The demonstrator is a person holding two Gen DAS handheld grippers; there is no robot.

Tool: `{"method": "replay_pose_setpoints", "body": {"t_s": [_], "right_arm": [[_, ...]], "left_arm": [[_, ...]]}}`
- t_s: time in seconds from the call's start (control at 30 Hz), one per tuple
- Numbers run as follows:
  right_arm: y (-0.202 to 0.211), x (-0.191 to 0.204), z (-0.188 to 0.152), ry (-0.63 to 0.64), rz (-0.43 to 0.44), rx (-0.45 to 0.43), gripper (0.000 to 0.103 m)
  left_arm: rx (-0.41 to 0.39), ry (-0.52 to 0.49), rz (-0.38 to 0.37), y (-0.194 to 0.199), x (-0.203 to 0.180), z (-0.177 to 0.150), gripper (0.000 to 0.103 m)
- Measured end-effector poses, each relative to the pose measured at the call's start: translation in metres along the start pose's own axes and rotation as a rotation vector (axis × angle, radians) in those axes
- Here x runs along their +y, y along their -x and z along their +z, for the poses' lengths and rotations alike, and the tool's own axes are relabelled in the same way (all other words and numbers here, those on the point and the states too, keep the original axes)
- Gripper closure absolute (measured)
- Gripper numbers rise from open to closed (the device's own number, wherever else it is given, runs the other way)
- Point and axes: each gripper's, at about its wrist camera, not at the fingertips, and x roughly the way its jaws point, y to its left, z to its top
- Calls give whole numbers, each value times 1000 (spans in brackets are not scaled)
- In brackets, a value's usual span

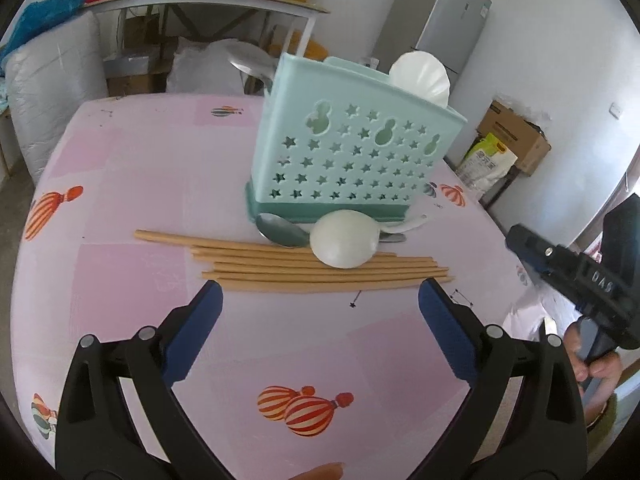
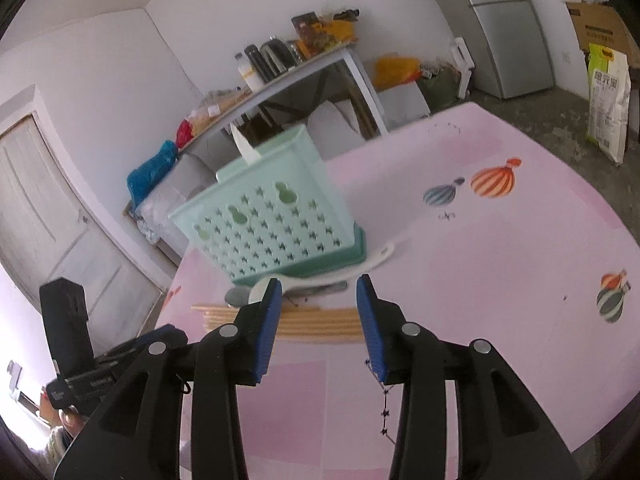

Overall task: Organize utensils
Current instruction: 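Insert the white rice paddle into the holder and open the right tool, then grasp the white plastic ladle beside the holder with the left tool and lift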

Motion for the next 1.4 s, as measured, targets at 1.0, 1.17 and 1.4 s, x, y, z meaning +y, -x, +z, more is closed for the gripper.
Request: {"method": "replay_pose_setpoints", "body": {"t_s": [1.0, 1.17, 1.4], "right_arm": [[-27, -13, -30, -18, 22, 91, 65], [-30, -15, -31, -13, 25, 98, 65], [-33, -20, -33, -28, 27, 104, 65]], "left_arm": [[6, -606, 275, -70, -77, -1, 43], [71, -576, 282, -86, -71, 6, 58], [10, -544, 304, -76, -69, 9, 78]]}}
